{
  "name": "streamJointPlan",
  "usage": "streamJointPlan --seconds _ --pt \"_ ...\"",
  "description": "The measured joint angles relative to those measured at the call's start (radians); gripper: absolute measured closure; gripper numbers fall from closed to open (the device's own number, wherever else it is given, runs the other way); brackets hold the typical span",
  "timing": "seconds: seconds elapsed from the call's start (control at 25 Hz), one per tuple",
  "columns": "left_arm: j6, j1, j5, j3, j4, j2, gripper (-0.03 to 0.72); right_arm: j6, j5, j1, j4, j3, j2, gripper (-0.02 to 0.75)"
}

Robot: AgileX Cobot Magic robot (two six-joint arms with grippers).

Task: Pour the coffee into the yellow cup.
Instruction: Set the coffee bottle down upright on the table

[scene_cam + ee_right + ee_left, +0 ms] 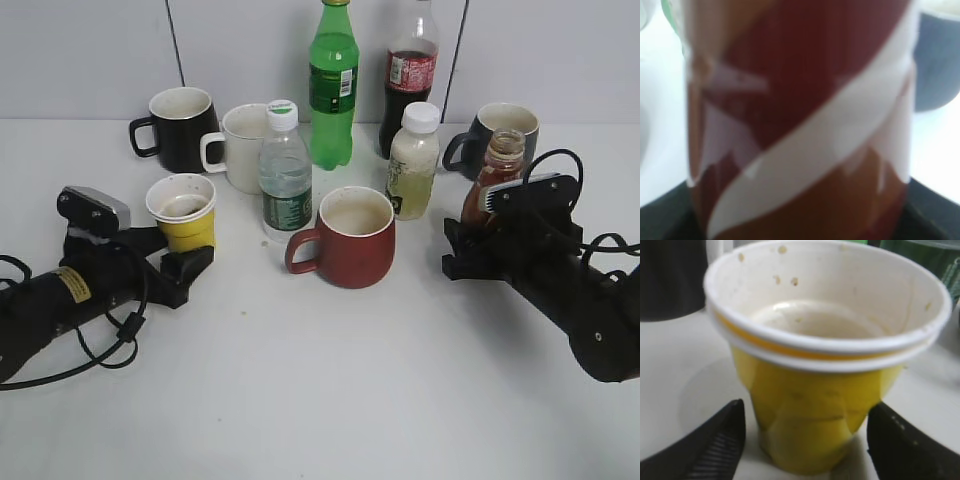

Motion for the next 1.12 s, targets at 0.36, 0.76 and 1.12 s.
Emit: streamJointPlan --seconds 0.36,0.76,1.12 --pt "0.000 0.000 -0.003 0.012 0.001 -0.001 0.115 0.056 -0.010 0.000 -0.018 -0.015 0.044 0.234" --pt "0.001 0.000 -0.009 0.126 -0.090 -0.097 0.115 0.065 -0.028 0.000 -0.039 -0.009 0.056 0.136" --pt "0.001 0.000 -0.003 0.289 -0.099 -0.321 0.115 0.144 0.031 0.000 -0.040 0.110 -0.024 0.131"
